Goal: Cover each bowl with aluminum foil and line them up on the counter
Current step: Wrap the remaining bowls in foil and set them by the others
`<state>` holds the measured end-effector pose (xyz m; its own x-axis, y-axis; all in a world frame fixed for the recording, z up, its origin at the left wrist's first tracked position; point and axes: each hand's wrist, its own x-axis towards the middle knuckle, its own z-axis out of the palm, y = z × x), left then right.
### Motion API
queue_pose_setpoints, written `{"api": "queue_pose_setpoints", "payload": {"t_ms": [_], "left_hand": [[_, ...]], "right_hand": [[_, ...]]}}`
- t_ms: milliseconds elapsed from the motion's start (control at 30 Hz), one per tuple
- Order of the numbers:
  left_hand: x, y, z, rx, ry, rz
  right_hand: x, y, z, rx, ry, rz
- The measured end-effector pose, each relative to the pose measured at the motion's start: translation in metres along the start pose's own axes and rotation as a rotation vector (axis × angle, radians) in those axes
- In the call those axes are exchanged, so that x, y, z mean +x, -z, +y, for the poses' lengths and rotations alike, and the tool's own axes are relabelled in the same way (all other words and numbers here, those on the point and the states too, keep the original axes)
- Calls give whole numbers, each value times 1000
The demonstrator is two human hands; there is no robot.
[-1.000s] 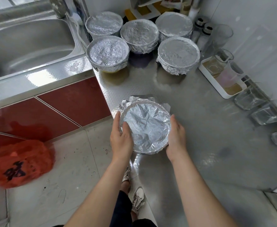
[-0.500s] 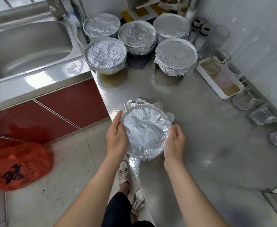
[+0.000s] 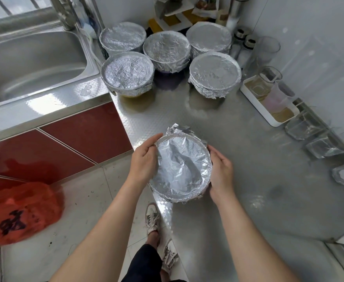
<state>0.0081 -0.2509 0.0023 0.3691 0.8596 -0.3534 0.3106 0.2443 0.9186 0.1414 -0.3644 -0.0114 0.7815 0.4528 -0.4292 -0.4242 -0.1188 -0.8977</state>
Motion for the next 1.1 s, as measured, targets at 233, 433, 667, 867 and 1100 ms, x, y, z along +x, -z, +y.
{"api": "queue_pose_setpoints", "payload": {"t_ms": [233,433,667,867,1100], "left_hand": [[0,-2,-1,50,-25,-8],[1,-1,-1,109,-58,-16],[5,5,-1,364,-175,-58],[-38,-8,-17,617,-403,177],[-48,-14,-25,286,-104,140]], "right_hand": [[-8,-3,5,-53,-15,-53],[-8,-3,1,-230,13,-92],[-11,4,2,-170,47,-90],[21,5,-29,-261,-12,-77],[35,-20,-37,-302,-94,-113]]}}
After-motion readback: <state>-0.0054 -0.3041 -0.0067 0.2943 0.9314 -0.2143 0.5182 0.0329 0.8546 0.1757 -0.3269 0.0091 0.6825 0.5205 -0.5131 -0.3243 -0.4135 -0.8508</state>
